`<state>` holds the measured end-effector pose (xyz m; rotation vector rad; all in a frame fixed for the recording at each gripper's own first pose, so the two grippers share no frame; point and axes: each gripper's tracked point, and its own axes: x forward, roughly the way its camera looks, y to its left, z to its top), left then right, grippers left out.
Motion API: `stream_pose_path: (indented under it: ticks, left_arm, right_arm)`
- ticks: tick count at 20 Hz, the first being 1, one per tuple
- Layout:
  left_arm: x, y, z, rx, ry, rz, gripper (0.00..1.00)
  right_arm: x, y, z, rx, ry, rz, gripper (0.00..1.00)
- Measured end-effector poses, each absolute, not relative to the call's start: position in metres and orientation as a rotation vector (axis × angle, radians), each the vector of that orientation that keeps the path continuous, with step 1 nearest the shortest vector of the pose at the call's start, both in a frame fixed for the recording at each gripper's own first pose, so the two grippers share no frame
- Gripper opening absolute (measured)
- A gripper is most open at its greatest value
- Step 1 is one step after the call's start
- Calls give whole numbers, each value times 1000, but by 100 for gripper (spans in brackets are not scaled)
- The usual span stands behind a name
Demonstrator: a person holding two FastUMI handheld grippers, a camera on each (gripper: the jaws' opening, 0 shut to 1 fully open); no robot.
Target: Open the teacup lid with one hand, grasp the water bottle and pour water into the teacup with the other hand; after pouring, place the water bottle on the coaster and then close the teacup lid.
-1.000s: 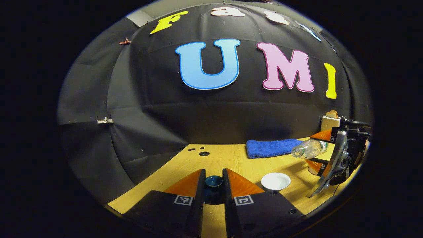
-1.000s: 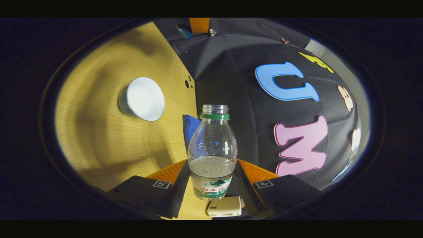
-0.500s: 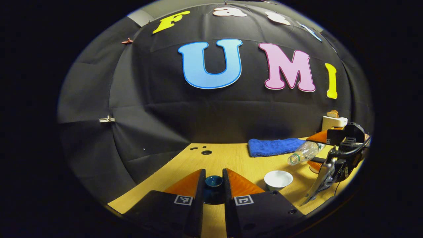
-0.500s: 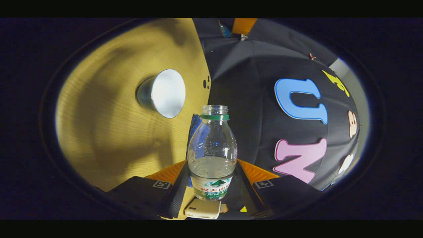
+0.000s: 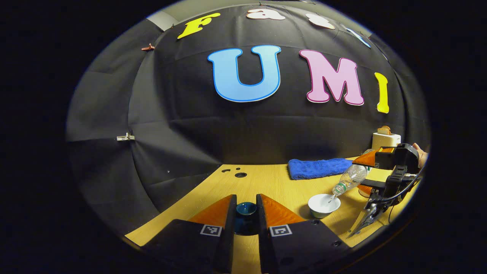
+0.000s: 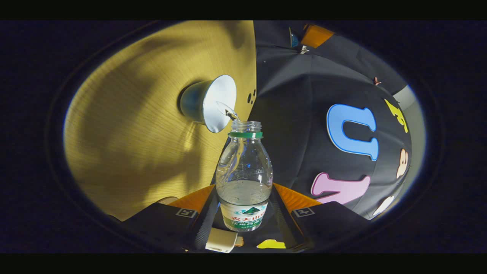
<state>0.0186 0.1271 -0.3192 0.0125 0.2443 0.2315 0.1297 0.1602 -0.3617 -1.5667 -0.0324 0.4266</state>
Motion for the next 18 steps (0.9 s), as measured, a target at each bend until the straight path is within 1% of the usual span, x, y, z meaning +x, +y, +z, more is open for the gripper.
stream_pose_path:
  ticks: [6,9,10,14,18]
  left_arm:
    - [18,128,-320,9,243,232,27]
    - [17,131,-322,3,246,233,31]
    - [16,130,-323,1,245,232,27]
    - [13,130,-323,13,239,228,27]
    - [13,130,-325,4,237,225,27]
  right_arm:
    - [128,159,-361,-1638,-60,435,76]
    - [128,159,-360,-1680,-82,427,76]
    - [127,159,-360,-1692,-89,420,76]
    - [128,158,-361,-1737,-120,405,76]
    - [125,160,-362,-1778,-157,418,75]
